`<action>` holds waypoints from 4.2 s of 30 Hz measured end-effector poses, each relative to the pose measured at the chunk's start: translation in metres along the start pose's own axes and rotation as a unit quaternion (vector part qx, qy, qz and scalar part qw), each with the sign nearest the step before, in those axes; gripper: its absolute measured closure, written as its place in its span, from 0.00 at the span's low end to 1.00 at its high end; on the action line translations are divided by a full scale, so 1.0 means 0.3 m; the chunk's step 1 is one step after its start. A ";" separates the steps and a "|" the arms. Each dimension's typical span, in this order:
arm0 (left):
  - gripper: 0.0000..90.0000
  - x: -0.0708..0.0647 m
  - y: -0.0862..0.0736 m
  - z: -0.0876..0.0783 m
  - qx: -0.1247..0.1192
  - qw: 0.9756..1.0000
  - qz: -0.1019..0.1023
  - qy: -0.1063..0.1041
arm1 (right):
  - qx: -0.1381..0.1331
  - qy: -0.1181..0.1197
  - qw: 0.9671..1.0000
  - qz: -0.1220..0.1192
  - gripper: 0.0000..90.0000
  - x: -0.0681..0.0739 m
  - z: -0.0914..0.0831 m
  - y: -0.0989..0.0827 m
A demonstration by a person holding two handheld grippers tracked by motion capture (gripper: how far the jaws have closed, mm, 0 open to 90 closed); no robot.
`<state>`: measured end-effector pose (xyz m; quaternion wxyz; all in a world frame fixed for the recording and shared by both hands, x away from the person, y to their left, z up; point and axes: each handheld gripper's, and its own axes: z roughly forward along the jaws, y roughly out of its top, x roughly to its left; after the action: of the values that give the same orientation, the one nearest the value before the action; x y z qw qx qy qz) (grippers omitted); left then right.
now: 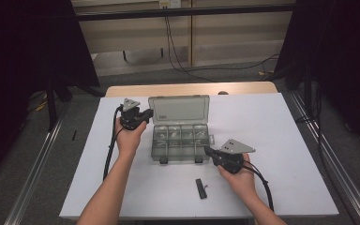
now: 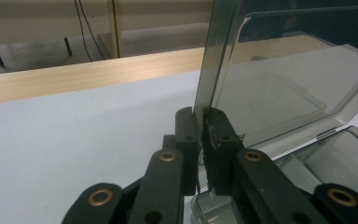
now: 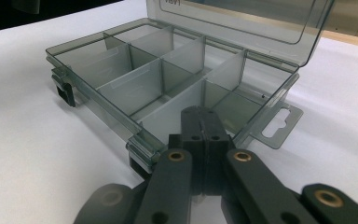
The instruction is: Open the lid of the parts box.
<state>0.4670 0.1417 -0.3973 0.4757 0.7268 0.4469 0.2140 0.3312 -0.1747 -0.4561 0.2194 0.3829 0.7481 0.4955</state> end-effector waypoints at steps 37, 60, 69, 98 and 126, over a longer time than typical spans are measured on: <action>0.96 0.007 -0.018 0.066 0.006 1.000 -0.006 0.023 | 0.000 -0.004 1.000 -0.005 1.00 0.002 0.002 0.001; 0.94 0.010 -0.062 0.103 0.033 0.999 -0.011 0.027 | -0.002 -0.008 1.000 -0.012 1.00 0.006 0.003 0.000; 0.95 0.015 -0.064 0.103 0.040 0.999 -0.017 0.023 | -0.001 -0.008 1.000 -0.011 1.00 0.006 0.002 0.000; 0.95 0.016 -0.071 0.108 0.043 0.999 -0.009 0.022 | -0.001 -0.008 1.000 -0.010 1.00 0.005 0.003 0.000; 0.94 0.023 -0.092 0.117 0.042 0.999 -0.013 0.009 | -0.002 -0.009 1.000 -0.016 1.00 0.006 0.002 0.001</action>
<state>0.4840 0.1341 -0.4384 0.4434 0.7383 0.4689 0.1960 0.3306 -0.1730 -0.4560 0.2350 0.3749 0.7515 0.4894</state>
